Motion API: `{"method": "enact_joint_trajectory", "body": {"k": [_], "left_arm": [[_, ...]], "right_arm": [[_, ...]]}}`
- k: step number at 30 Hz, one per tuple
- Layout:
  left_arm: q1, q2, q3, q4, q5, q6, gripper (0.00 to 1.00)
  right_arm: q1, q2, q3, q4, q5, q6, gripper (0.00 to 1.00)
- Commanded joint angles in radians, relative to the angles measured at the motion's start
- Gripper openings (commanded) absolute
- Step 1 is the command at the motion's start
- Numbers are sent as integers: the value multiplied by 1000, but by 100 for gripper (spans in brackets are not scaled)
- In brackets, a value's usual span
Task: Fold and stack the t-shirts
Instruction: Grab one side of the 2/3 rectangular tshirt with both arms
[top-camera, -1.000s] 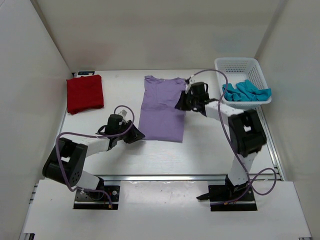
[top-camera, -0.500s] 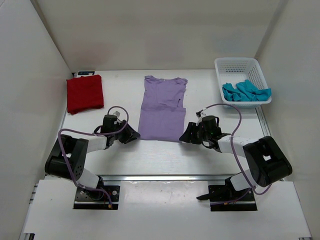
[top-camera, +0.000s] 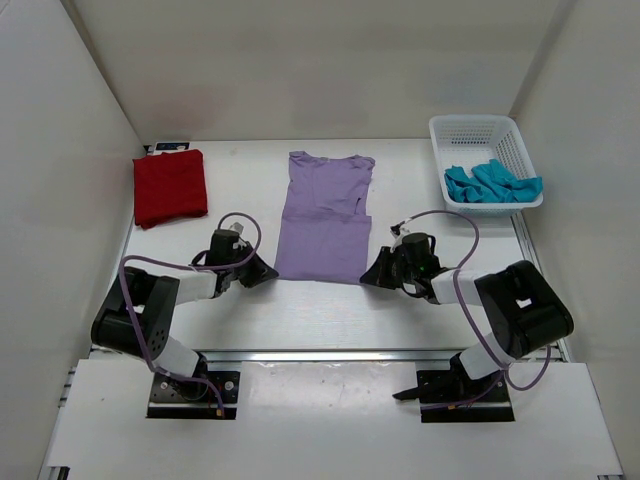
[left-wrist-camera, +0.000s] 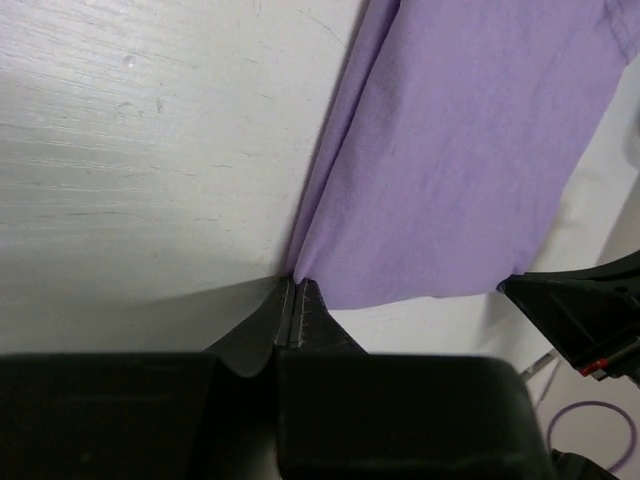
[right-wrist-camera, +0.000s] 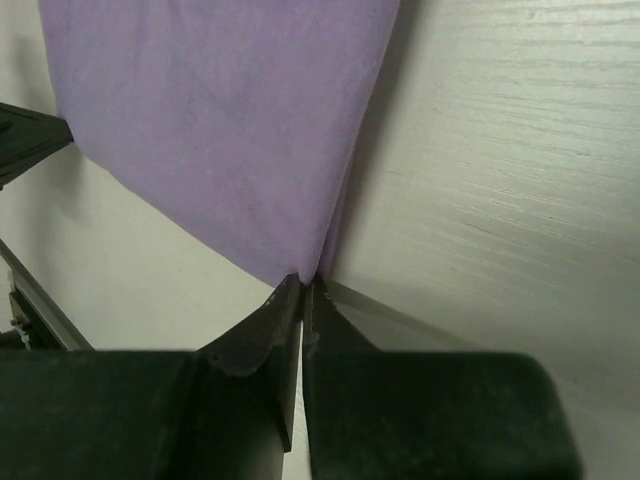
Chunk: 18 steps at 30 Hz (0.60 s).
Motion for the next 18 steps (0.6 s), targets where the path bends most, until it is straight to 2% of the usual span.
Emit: {"method": "enact_joint_trajectory", "body": {"k": [1, 3, 4, 9, 12, 13, 15, 18], "left_arm": [[-41, -35, 38, -127, -66, 65, 0], [-55, -90, 17, -178, -38, 96, 0], [-63, -107, 9, -255, -23, 129, 0], [-42, -389, -132, -548, 43, 283, 0], [-113, -593, -91, -742, 48, 233, 0], [-135, -627, -40, -753, 42, 199, 0], [-146, -610, 88, -781, 16, 223, 0], [-89, -496, 251, -703, 23, 244, 0]], "right_arm": [[28, -39, 4, -24, 31, -15, 0], [60, -108, -43, -59, 57, -16, 0], [89, -133, -57, -78, 73, -4, 0], [276, -427, -203, -286, 168, 97, 1], [366, -605, -200, -482, 213, 160, 0], [369, -651, -171, -513, 219, 160, 0], [326, -674, -99, -572, 207, 116, 0], [132, -597, 66, -561, 115, -16, 0]]}}
